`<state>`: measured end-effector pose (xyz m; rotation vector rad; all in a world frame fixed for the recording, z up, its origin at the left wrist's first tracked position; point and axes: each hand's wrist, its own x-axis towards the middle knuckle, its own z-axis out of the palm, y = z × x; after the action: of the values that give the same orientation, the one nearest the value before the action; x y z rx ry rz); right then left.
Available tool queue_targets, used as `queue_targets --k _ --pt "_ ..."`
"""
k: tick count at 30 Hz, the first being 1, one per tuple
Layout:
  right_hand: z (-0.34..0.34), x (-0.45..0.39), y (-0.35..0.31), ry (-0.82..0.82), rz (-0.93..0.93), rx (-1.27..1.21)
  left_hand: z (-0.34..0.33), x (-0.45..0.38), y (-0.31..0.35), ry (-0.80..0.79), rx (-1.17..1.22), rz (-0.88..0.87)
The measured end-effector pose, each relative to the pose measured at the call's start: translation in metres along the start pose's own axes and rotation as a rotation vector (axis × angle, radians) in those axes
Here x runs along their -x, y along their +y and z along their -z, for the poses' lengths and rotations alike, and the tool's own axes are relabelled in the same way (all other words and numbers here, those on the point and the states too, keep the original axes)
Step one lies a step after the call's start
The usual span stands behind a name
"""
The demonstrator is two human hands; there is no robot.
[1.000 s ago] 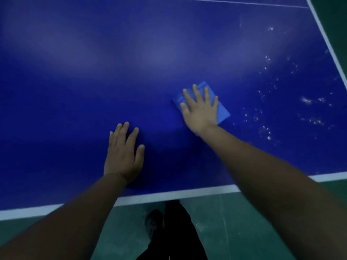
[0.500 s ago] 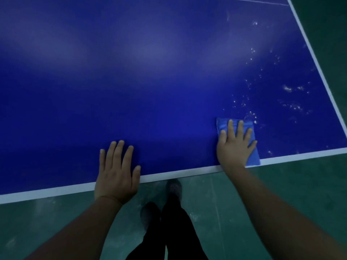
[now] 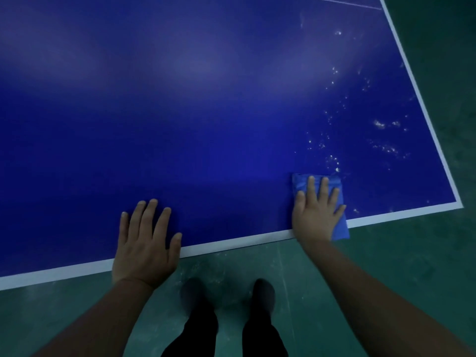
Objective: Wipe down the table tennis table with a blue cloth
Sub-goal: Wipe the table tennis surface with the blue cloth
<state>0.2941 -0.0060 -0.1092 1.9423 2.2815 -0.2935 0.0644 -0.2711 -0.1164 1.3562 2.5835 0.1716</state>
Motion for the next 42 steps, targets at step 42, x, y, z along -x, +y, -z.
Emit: queue_targets --k 42 --pt "0.008 -0.053 0.047 0.071 0.182 0.003 -0.020 -0.029 0.151 -0.081 -0.038 -0.132"
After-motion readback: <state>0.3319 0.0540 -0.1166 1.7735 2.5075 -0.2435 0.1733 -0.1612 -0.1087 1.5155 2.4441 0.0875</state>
